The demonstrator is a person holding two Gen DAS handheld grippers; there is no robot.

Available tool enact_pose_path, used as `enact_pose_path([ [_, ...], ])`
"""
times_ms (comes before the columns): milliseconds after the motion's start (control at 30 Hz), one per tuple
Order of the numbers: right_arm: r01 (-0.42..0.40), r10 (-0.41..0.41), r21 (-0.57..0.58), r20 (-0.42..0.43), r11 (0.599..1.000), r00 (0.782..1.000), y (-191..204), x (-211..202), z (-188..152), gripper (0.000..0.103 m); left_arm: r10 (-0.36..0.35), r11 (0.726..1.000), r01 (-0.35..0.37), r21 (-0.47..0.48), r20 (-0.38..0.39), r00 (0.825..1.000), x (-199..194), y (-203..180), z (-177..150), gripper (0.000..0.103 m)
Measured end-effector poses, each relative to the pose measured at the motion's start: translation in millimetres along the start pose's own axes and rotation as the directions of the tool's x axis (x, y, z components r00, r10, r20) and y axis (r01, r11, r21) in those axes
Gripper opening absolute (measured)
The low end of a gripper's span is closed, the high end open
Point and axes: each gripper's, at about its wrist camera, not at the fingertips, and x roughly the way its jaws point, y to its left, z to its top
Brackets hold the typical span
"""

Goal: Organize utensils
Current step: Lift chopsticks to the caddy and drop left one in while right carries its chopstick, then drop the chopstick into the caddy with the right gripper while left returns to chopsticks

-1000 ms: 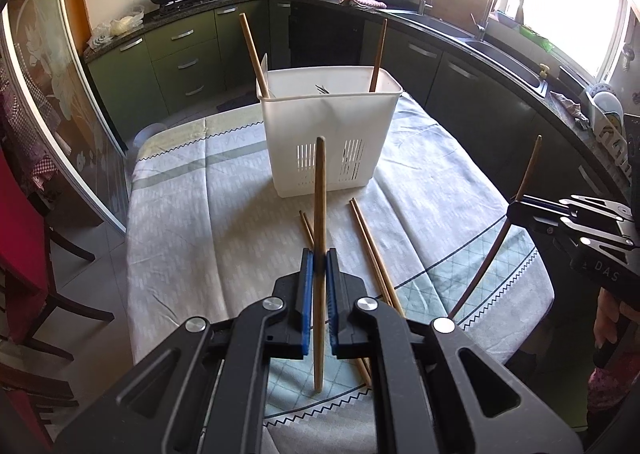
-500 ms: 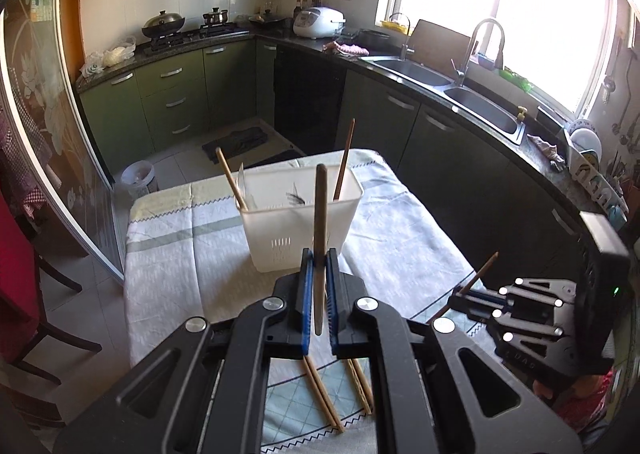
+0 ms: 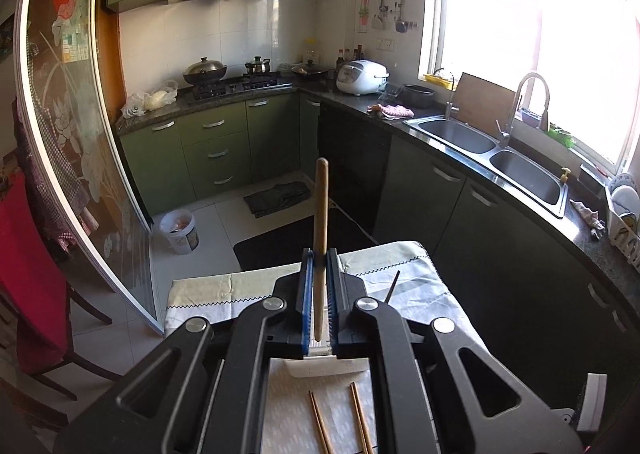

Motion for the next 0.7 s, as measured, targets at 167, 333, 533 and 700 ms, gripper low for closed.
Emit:
enact_pose_path([
  [167,-0.005,0.006,-0.026,0.038,1.000,0.999,7,-13,18,0.007,0.027,1.000,-0.027,-0.006,-0.089,0.996,48,3,-15,0.006],
  [333,0.010,-0.004,-0.058,0.097,0.998,0.995,20,-29,51,0.007,0.032,0.999,-0.029,0.021,-0.186,0.982,85,5,-44,0.009],
  [533,0.026,-0.015,-0.057,0.184,0.998,0.983,33,-44,108,0.007,-0.009,1.000,0.008,-0.007,-0.198,0.980,79,17,-61,0.024],
  [700,0.031,-0.027,-0.010,0.271,0.999,0.962,33,-45,162,0.007,-0.047,0.999,0.046,-0.020,-0.109,0.993,32,23,-62,0.030],
])
